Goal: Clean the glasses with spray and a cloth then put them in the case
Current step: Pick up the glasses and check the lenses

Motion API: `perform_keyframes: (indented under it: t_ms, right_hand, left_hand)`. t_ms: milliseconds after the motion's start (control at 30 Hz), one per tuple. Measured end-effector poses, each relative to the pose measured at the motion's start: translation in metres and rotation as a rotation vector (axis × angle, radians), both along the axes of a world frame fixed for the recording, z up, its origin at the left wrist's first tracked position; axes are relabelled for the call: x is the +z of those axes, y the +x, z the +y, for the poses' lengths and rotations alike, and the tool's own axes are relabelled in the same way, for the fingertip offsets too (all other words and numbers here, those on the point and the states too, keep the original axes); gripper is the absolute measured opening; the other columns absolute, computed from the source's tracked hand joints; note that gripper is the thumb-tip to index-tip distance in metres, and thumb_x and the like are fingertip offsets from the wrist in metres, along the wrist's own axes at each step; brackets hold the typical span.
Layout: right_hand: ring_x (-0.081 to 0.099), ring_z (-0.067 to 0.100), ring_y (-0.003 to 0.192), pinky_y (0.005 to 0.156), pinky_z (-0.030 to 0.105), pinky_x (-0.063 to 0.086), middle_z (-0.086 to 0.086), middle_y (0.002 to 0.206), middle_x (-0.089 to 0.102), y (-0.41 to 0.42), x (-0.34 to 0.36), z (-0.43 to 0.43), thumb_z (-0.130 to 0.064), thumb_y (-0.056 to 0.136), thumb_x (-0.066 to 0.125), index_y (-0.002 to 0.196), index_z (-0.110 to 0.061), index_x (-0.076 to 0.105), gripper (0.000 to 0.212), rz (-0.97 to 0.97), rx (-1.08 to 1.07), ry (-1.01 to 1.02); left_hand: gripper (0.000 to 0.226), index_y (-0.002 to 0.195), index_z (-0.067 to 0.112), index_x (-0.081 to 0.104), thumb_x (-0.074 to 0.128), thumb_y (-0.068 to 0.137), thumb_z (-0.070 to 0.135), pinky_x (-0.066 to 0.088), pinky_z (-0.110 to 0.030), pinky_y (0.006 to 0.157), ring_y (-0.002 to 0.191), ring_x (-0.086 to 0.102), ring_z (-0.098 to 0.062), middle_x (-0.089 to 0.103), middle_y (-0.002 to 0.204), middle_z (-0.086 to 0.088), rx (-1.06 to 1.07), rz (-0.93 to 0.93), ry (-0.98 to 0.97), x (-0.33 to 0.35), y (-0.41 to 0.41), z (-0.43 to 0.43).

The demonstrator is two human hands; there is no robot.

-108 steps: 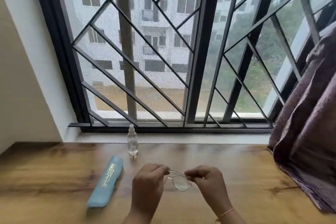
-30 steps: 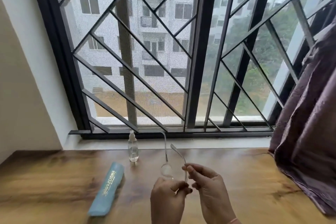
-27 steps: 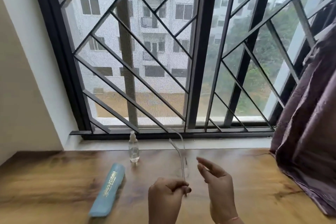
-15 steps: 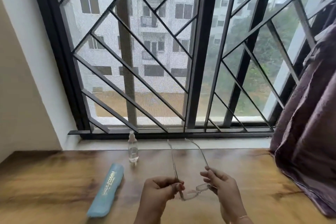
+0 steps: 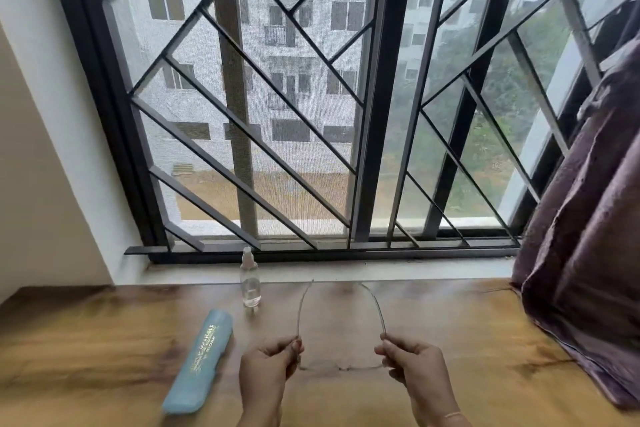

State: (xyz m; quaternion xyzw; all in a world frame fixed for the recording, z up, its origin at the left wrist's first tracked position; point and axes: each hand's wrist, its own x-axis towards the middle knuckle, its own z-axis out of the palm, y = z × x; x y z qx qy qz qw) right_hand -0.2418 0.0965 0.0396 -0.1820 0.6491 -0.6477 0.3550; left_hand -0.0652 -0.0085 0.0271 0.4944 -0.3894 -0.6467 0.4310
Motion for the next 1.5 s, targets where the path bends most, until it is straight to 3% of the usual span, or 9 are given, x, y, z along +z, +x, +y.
perform_keyframes:
  t_ms: [200, 400, 800, 900, 1200, 1300, 1367, 1400, 1500]
  right_hand:
    - [0.052, 0.014, 0.046, 0.047, 0.021, 0.033, 0.008, 0.057, 0.069, 0.000, -0.016, -0.004, 0.006, 0.077, 0.064, 0.079, -0.003, 0.069, 0.010, 0.005, -0.014, 0.077]
    - [0.053, 0.019, 0.048, 0.037, 0.016, 0.033, 0.011, 0.055, 0.068, 0.003, -0.032, -0.006, 0.007, 0.076, 0.067, 0.070, -0.006, 0.069, 0.015, 0.018, -0.015, 0.139]
    - [0.054, 0.014, 0.044, 0.048, 0.024, 0.045, 0.006, 0.050, 0.068, 0.002, -0.041, -0.009, 0.008, 0.076, 0.066, 0.067, -0.006, 0.070, 0.017, 0.076, 0.009, 0.188]
    - [0.052, 0.012, 0.043, 0.045, 0.018, 0.046, 0.006, 0.050, 0.067, 0.001, -0.044, -0.010, 0.008, 0.077, 0.066, 0.062, -0.010, 0.069, 0.023, 0.092, 0.016, 0.190]
    - [0.051, 0.012, 0.042, 0.042, 0.016, 0.044, 0.007, 0.049, 0.066, -0.002, -0.049, -0.011, 0.007, 0.078, 0.064, 0.057, -0.010, 0.069, 0.028, 0.097, 0.026, 0.207]
    - [0.059, 0.015, 0.049, 0.055, 0.025, 0.049, 0.009, 0.057, 0.070, -0.004, -0.051, -0.014, -0.008, 0.079, 0.069, 0.056, -0.010, 0.071, 0.023, 0.183, 0.006, 0.334]
    - [0.068, 0.022, 0.079, 0.075, 0.032, 0.051, 0.010, 0.079, 0.074, -0.003, -0.043, -0.021, -0.022, 0.077, 0.071, 0.079, -0.011, 0.075, 0.012, 0.370, -0.024, 0.438]
    - [0.065, 0.025, 0.093, 0.082, 0.032, 0.048, 0.009, 0.092, 0.072, -0.002, -0.036, -0.027, -0.027, 0.077, 0.069, 0.093, -0.012, 0.073, 0.022, 0.474, -0.042, 0.493]
    - [0.056, 0.024, 0.105, 0.093, 0.034, 0.044, 0.006, 0.106, 0.065, 0.009, -0.011, -0.058, -0.033, 0.080, 0.065, 0.108, -0.015, 0.066, 0.033, 0.680, -0.019, 0.417]
  left_hand:
    - [0.010, 0.066, 0.002, 0.073, 0.072, 0.073, -0.005, 0.048, -0.015, 0.045, 0.040, 0.053, -0.009, 0.066, 0.051, -0.008, 0.020, -0.152, 0.056, -0.025, 0.000, -0.004]
    - [0.033, 0.044, 0.022, 0.070, 0.075, 0.072, 0.006, 0.054, -0.041, 0.077, 0.051, 0.059, -0.018, 0.069, 0.056, -0.013, -0.027, -0.338, 0.017, -0.042, 0.003, -0.006]
    - [0.032, 0.044, 0.026, 0.070, 0.076, 0.070, 0.009, 0.046, -0.028, 0.065, 0.042, 0.050, -0.011, 0.069, 0.054, -0.010, -0.024, -0.366, -0.003, -0.053, 0.006, -0.010]
    - [0.018, 0.055, 0.018, 0.074, 0.076, 0.071, 0.008, 0.047, -0.028, 0.066, 0.037, 0.050, -0.007, 0.068, 0.052, -0.005, -0.026, -0.364, 0.010, -0.049, 0.006, -0.009]
    - [0.020, 0.054, 0.018, 0.073, 0.076, 0.071, 0.009, 0.045, -0.027, 0.061, 0.039, 0.050, -0.008, 0.069, 0.052, -0.005, -0.020, -0.366, 0.003, -0.045, 0.005, -0.006]
    - [0.017, 0.055, 0.016, 0.073, 0.077, 0.072, 0.016, 0.043, -0.022, 0.057, 0.050, 0.058, -0.010, 0.068, 0.051, 0.002, -0.023, -0.409, -0.029, -0.044, 0.006, -0.008]
    - [0.018, 0.055, 0.013, 0.073, 0.077, 0.071, 0.022, 0.045, -0.017, 0.052, 0.046, 0.059, -0.010, 0.067, 0.049, -0.001, -0.014, -0.402, -0.004, -0.043, 0.007, -0.009]
    - [0.020, 0.056, 0.011, 0.073, 0.078, 0.068, 0.026, 0.048, -0.017, 0.056, 0.046, 0.060, -0.013, 0.066, 0.048, -0.003, -0.005, -0.405, 0.013, -0.042, 0.008, -0.012]
    - [0.025, 0.051, 0.013, 0.071, 0.075, 0.073, 0.025, 0.056, -0.038, 0.071, 0.049, 0.060, -0.020, 0.066, 0.047, -0.005, 0.024, -0.428, -0.008, -0.040, 0.010, -0.025]
